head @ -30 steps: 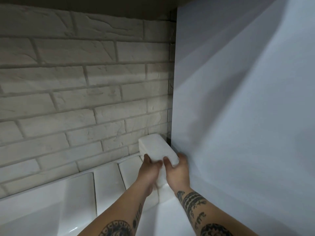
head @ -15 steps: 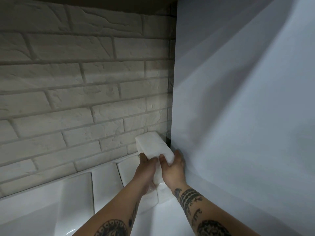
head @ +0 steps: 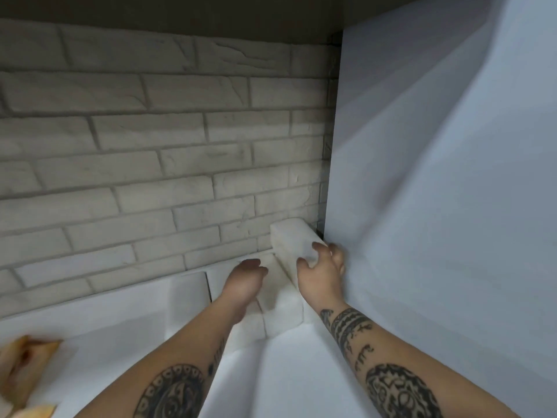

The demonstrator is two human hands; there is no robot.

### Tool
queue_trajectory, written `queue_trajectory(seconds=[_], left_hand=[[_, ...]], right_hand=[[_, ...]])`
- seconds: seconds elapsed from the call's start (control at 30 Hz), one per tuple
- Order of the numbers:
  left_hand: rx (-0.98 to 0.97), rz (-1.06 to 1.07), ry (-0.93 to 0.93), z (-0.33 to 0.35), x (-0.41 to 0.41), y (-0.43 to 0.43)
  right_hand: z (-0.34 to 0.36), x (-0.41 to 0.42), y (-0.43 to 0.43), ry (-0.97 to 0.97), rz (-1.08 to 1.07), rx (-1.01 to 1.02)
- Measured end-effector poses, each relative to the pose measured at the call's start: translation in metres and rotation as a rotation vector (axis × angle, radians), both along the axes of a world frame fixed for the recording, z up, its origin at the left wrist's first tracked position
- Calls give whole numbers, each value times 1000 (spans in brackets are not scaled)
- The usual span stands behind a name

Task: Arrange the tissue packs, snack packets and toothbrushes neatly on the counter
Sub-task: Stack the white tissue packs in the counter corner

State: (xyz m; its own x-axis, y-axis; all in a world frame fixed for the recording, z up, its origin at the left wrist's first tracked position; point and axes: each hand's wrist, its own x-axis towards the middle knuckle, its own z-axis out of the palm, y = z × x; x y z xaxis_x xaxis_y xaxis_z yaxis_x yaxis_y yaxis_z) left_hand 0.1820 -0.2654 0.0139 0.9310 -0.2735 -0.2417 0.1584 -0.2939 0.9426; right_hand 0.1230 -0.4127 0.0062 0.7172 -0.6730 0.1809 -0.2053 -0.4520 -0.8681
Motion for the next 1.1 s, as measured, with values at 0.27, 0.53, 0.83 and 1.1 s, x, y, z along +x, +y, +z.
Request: queue_trajectory(seconds=[0.27,0.53,0.83,1.1], left_hand=[[80,-163,-132,2,-95,131],[354,-200,-146,-44,-203,306],[1035,-705,-331,-86,-274,396],[1056,-542,-511,-89,-283,389]], right_hand=[[-5,-77,125,-48,380,87],[-65,-171,277,109,797,89],[-89,-250,313,517,1150,-387],[-73,-252,316,538,1086,-581]])
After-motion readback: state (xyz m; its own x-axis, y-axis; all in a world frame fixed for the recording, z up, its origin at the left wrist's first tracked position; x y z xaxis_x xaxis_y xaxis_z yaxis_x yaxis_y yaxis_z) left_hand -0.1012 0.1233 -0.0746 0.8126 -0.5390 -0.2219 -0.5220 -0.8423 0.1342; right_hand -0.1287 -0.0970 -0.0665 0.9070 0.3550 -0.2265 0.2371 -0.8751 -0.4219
